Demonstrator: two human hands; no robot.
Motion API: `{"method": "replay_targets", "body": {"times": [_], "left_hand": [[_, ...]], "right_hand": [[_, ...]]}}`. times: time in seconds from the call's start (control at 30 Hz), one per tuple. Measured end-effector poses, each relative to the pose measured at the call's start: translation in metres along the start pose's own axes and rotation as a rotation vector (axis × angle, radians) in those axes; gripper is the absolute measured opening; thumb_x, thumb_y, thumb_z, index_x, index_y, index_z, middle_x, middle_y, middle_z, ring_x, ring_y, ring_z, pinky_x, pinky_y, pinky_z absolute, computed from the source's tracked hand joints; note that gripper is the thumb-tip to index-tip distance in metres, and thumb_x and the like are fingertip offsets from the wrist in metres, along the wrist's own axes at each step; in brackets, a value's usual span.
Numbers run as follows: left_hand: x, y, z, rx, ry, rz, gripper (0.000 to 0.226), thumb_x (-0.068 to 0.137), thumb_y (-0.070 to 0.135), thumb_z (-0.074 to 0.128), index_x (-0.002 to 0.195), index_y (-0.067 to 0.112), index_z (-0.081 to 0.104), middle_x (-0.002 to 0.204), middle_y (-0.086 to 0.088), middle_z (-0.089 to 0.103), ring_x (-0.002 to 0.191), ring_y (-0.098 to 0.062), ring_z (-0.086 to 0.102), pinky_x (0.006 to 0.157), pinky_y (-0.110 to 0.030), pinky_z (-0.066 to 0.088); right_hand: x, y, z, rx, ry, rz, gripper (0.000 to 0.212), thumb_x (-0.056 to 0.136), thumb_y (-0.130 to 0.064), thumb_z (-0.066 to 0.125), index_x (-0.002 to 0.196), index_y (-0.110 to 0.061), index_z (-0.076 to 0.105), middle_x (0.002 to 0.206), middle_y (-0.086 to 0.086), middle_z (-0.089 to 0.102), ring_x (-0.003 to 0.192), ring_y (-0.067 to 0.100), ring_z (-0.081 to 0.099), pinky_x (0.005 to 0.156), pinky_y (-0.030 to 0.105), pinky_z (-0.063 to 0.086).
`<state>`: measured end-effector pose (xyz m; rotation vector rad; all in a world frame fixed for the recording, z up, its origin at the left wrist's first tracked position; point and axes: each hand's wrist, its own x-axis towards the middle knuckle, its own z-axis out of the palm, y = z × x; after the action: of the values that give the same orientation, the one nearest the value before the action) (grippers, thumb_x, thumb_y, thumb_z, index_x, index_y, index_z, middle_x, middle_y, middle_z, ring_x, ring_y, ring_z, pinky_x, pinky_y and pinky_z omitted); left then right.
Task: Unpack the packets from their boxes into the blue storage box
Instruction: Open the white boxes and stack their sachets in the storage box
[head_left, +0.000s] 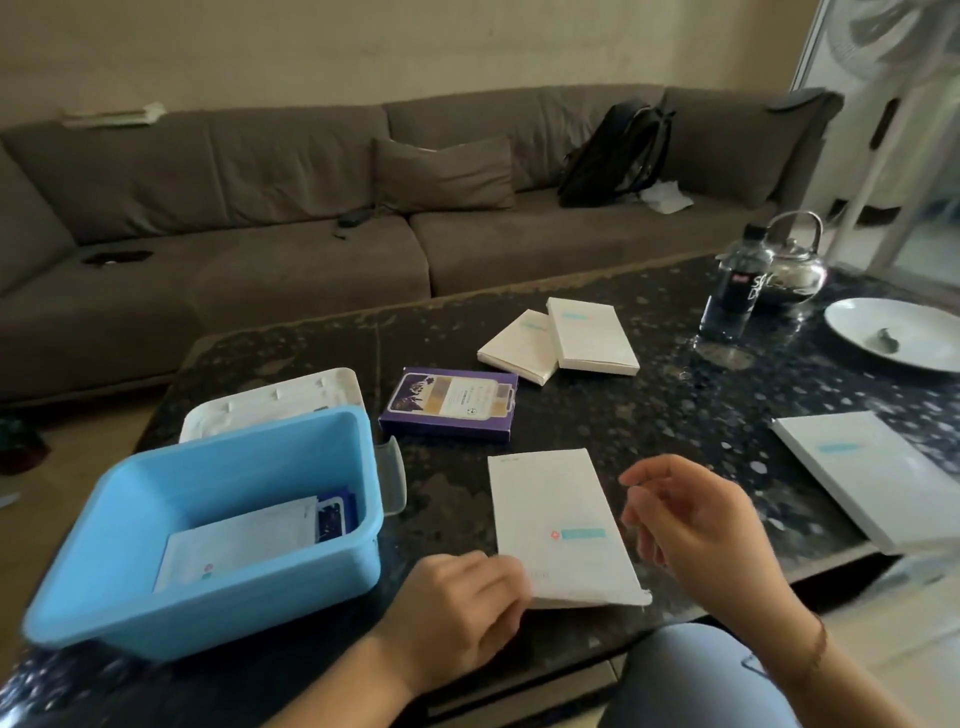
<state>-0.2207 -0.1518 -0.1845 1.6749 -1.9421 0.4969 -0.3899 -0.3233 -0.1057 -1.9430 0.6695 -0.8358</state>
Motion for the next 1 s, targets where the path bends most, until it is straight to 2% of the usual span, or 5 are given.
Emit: {"method": "replay_targets", "body": {"times": [0.1, 0.3, 0.63, 0.8, 1.0], "left_hand": [[0.021, 0.008, -0.003, -0.186, 0.233, -0.346, 0.024, 0.101, 0.026, 0.05, 0.091, 0.014, 0.068, 0.088, 0.007, 0.067, 0.078, -0.004, 0.064, 0.064, -0.023, 0.055], [0.065, 0.014, -0.021, -0.395, 0.446, -0.723, 0.024, 0.1, 0.039, 0.048, 0.088, 0.026, 0.064, 0.076, 0.017, 0.063, 0.076, -0.005, 0.063, 0.06, -0.011, 0.047], [0.075, 0.015, -0.026, -0.431, 0.428, -0.722, 0.02, 0.094, 0.033, 0.049, 0.087, 0.023, 0.065, 0.068, 0.015, 0.059, 0.072, -0.002, 0.061, 0.055, -0.007, 0.042], [0.071, 0.016, -0.026, -0.406, 0.395, -0.665, 0.016, 0.095, 0.029, 0.053, 0.084, 0.028, 0.064, 0.07, 0.019, 0.062, 0.073, -0.006, 0.064, 0.056, -0.009, 0.047], [0.063, 0.018, -0.027, -0.47, 0.356, -0.645, 0.021, 0.097, 0.031, 0.053, 0.081, 0.026, 0.065, 0.068, 0.022, 0.059, 0.07, -0.006, 0.064, 0.056, -0.008, 0.045]], "right_hand": [[-0.023, -0.008, -0.009, -0.071, 0.275, -0.357, 0.014, 0.089, -0.006, 0.061, 0.085, -0.019, 0.066, 0.063, -0.01, 0.064, 0.053, 0.008, 0.061, 0.052, 0.023, 0.05], [-0.028, 0.005, 0.013, -0.39, 0.113, -0.671, 0.016, 0.086, -0.012, 0.062, 0.095, -0.011, 0.075, 0.099, -0.005, 0.073, 0.07, 0.013, 0.07, 0.054, 0.026, 0.055], [-0.012, -0.008, 0.051, -0.826, 0.052, -0.439, 0.035, 0.09, -0.047, 0.041, 0.093, -0.022, 0.065, 0.081, -0.012, 0.064, 0.038, 0.013, 0.054, 0.031, 0.024, 0.031], [-0.017, 0.01, 0.051, -0.818, 0.071, -0.549, 0.003, 0.077, -0.016, 0.065, 0.077, -0.019, 0.067, 0.068, -0.006, 0.059, 0.038, 0.021, 0.049, 0.029, 0.029, 0.037], [-0.047, 0.008, 0.032, -0.664, 0.187, -0.7, 0.018, 0.075, 0.0, 0.063, 0.08, -0.012, 0.077, 0.09, 0.001, 0.076, 0.054, 0.017, 0.065, 0.04, 0.022, 0.047]]}}
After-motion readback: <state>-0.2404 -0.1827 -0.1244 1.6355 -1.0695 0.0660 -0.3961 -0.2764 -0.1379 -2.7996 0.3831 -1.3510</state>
